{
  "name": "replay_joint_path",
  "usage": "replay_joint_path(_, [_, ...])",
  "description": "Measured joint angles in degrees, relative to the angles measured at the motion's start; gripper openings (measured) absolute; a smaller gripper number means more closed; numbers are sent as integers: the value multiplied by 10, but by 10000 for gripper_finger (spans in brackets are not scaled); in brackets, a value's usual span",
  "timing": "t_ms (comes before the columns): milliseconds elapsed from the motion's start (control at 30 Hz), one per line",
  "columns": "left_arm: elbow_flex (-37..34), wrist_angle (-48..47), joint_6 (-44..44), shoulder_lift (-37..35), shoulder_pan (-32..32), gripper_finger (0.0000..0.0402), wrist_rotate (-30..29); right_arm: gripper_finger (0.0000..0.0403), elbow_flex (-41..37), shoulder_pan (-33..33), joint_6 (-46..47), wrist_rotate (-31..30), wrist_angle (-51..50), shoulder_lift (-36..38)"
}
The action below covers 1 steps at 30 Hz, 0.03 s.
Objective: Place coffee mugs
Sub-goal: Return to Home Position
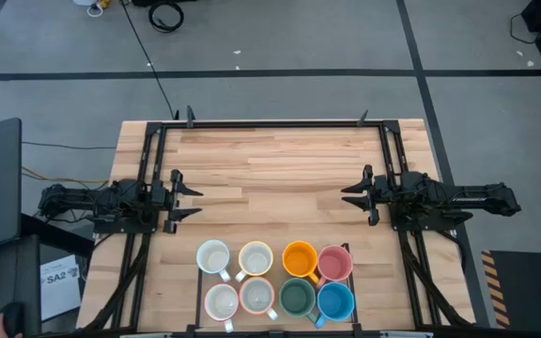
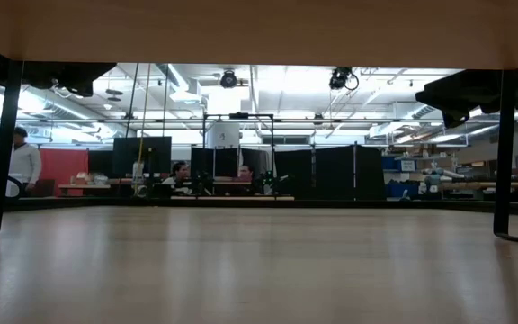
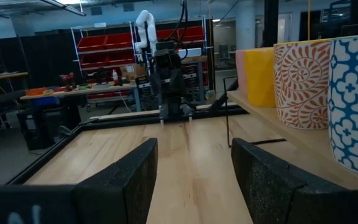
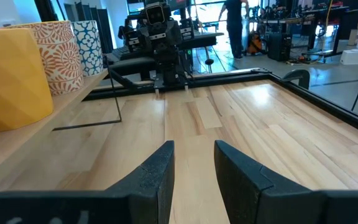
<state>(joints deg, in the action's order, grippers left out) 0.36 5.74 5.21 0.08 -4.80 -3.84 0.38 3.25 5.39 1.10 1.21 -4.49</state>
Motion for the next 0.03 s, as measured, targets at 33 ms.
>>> replay_joint_path(33, [0, 0, 0, 0, 0, 212, 0, 119, 0, 0, 0, 0, 0, 0])
